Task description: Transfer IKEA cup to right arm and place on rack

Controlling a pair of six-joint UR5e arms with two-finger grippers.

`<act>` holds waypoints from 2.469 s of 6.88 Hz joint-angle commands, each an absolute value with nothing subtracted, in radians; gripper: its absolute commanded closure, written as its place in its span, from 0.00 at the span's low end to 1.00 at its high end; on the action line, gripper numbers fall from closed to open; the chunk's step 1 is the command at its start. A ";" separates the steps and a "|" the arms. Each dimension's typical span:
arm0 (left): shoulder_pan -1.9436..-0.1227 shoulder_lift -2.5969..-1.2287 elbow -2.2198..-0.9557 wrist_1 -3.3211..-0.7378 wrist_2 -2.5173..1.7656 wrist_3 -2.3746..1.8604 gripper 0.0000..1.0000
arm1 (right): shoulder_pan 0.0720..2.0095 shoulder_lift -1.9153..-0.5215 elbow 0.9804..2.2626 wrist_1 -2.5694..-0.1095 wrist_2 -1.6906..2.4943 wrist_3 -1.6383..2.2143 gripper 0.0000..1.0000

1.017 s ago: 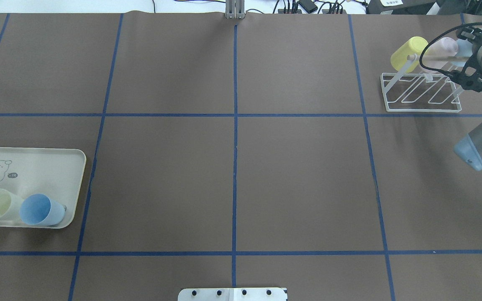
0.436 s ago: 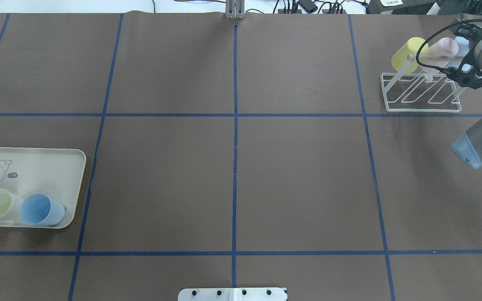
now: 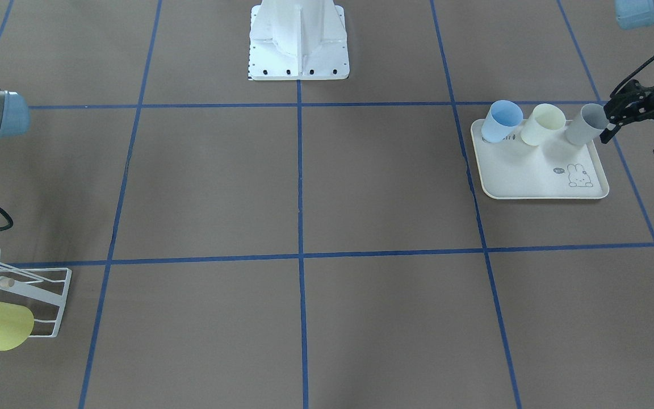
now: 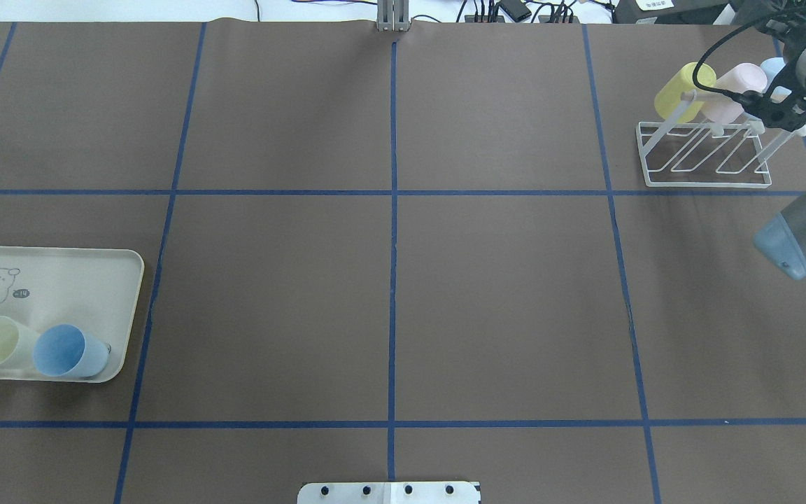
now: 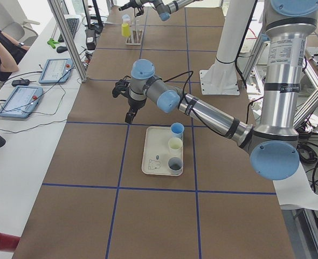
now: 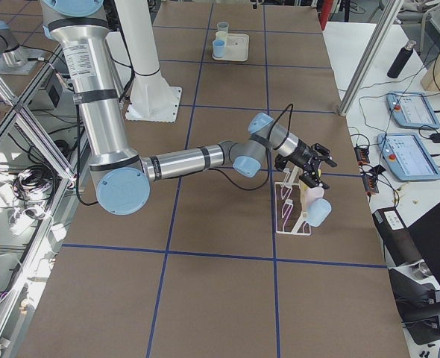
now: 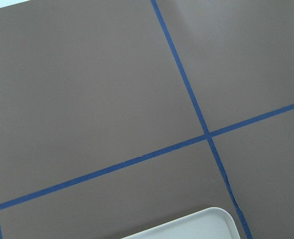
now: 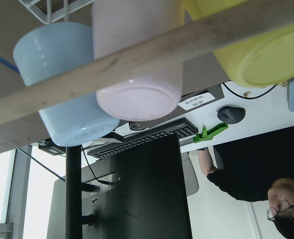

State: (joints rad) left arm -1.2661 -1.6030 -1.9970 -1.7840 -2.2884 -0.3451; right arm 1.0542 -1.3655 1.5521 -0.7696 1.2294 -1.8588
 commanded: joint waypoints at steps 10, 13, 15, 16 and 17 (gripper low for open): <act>-1.270 -1.306 -1.987 -2.051 -2.226 -0.341 0.00 | 1.037 -1.532 1.806 -0.775 2.029 0.371 0.00; -1.263 -1.197 -1.791 -2.459 -2.177 -0.485 0.00 | 0.956 -1.531 1.836 -0.784 2.054 0.419 0.00; -1.221 -1.170 -1.738 -2.533 -2.149 -0.503 0.00 | 0.899 -1.500 1.921 -0.986 2.033 0.422 0.01; -1.177 -1.155 -1.735 -2.534 -2.149 -0.524 0.00 | 0.866 -1.449 1.969 -1.112 1.993 0.422 0.01; -1.123 -1.154 -1.735 -2.539 -2.152 -0.579 0.00 | 0.806 -1.440 2.000 -1.153 1.918 0.422 0.01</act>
